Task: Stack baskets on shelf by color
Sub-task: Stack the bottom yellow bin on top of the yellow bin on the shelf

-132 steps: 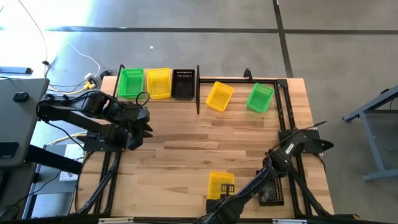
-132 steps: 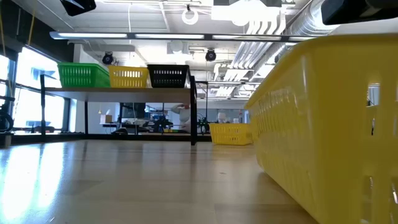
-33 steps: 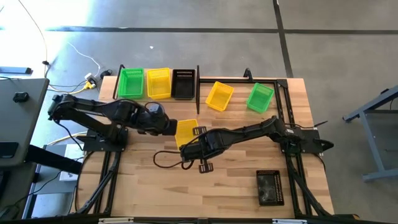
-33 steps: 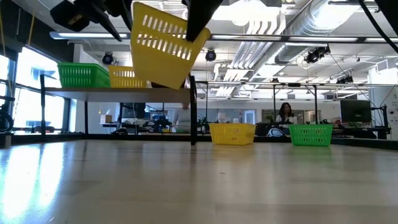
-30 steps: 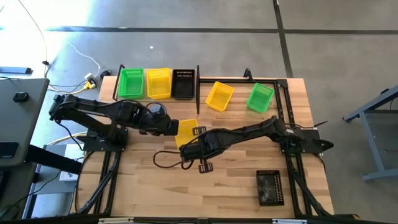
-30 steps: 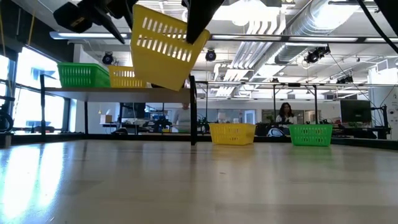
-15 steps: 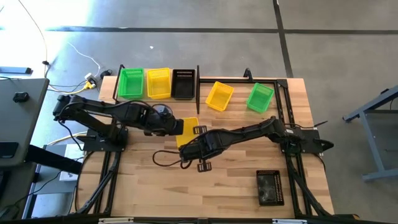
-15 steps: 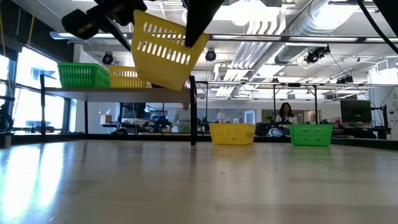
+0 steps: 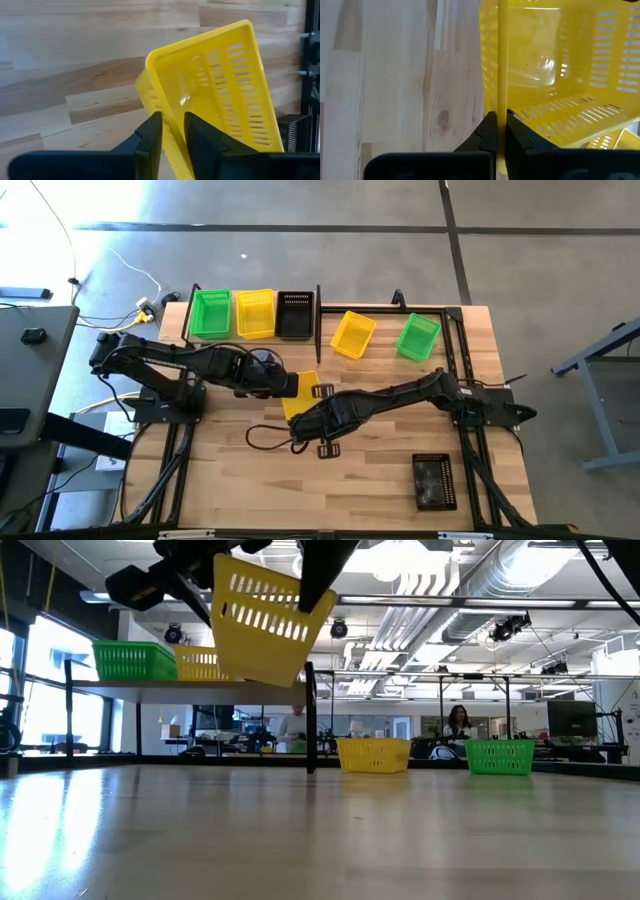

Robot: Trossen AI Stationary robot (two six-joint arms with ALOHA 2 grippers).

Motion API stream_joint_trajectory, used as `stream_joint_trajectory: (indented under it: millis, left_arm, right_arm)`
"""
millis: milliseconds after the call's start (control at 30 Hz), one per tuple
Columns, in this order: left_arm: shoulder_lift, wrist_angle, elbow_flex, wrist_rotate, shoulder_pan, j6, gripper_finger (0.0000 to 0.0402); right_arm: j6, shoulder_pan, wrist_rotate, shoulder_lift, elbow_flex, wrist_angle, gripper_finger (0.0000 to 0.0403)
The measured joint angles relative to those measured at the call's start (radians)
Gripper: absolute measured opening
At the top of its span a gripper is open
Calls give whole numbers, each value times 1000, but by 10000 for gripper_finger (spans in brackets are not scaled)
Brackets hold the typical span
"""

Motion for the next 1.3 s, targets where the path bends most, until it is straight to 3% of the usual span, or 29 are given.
stream_joint_trajectory:
  millis: [267, 667, 1067, 1300]
  left_arm:
    - [2, 9, 0, -43, 0, 31, 8]
    - [1, 6, 0, -58, -1, 125, 7]
    - [-28, -31, 0, -42, 55, 325, 6]
    - [-84, -113, -2, -3, 121, 437, 5]
  right_arm:
    - [24, 0, 3, 0, 0, 20, 0]
    - [21, -9, -2, 0, 0, 28, 3]
    - [165, -29, -56, -15, 2, 28, 136]
    - [321, -26, -109, -68, 3, 28, 162]
